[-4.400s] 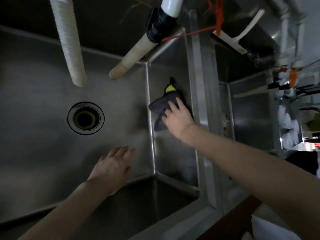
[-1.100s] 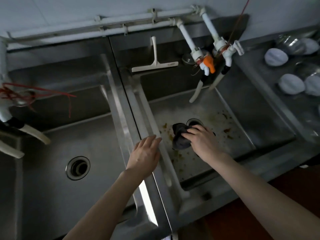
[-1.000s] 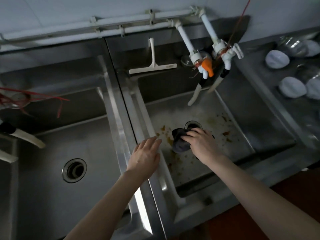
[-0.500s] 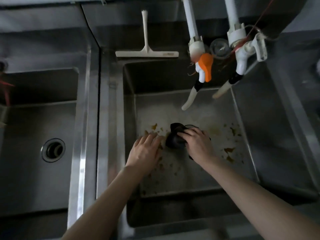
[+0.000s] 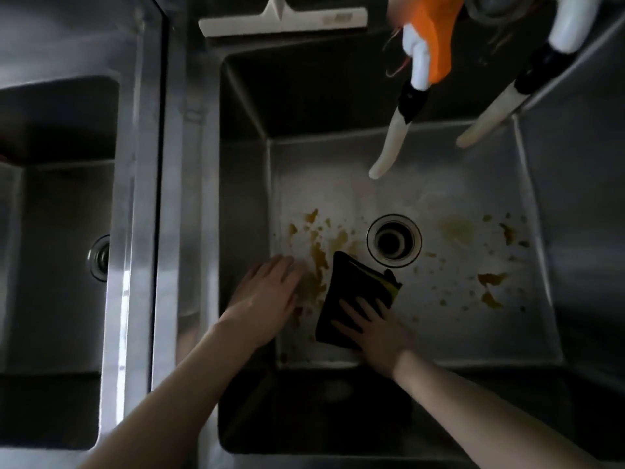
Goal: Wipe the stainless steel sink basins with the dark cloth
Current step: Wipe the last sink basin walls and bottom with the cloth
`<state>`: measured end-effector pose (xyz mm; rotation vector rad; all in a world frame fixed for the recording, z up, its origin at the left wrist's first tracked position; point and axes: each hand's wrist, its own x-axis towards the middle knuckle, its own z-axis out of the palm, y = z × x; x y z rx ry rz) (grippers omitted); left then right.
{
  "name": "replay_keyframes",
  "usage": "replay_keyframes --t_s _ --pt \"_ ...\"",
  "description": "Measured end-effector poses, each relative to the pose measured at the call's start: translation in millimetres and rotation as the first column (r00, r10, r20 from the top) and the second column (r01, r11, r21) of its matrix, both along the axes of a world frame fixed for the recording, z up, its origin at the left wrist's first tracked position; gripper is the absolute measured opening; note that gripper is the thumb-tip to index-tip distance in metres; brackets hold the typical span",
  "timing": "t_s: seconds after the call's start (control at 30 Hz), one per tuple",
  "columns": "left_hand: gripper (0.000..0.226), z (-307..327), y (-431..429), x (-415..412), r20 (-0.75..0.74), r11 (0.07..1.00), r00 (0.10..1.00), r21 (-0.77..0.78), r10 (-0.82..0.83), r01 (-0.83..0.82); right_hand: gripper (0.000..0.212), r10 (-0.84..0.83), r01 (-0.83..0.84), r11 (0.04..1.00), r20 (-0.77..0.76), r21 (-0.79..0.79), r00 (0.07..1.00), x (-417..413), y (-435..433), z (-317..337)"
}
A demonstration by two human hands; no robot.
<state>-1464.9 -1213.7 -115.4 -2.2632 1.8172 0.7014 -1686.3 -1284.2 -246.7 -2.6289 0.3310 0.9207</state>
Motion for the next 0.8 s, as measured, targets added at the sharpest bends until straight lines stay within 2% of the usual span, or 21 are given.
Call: replay_keyframes --t_s 0.1,0.23,0.33,0.5,0.6,0.67,0.8 --pt "0.050 -2.8 -0.5 5.5 0.085 0.997 0.994 0.021 -0.072 0.070 0.088 -0.066 0.072 0.997 0.134 -0.038 0.989 -1.5 -2.0 -23.3" --pt "0.051 -4.9 -7.1 16.6 0.146 0.990 0.980 -0.030 -0.134 0.140 0.075 -0.199 0.229 0.969 0.267 -0.087 0.943 47.6 -34.2 -38.1" --pt "0.048 -1.3 -16.7 26.5 0.205 0.979 0.963 -0.067 -0.176 0.194 0.062 -0.299 0.339 0.935 0.287 -0.101 0.910 106.9 -74.1 -42.5" --pt "0.050 22.1 -32.0 54.1 0.290 0.951 0.918 -0.071 -0.269 0.301 0.059 -0.373 0.426 0.897 0.312 -0.120 0.874 165.4 -95.2 -43.5" --pt "0.052 35.9 -33.2 71.2 0.280 0.948 0.917 -0.062 -0.284 0.313 0.058 -0.333 0.382 0.918 0.310 -0.109 0.890 155.7 -67.9 -42.3" --pt "0.054 42.1 -31.3 76.1 0.249 0.947 0.923 -0.053 -0.294 0.316 0.060 -0.226 0.263 0.961 0.299 -0.088 0.927 135.1 -42.2 -40.4" --pt "0.073 53.7 -25.3 86.4 0.221 0.945 0.925 -0.043 -0.308 0.325 0.072 -0.025 0.042 0.998 0.319 -0.046 0.948 78.8 7.6 -38.6"
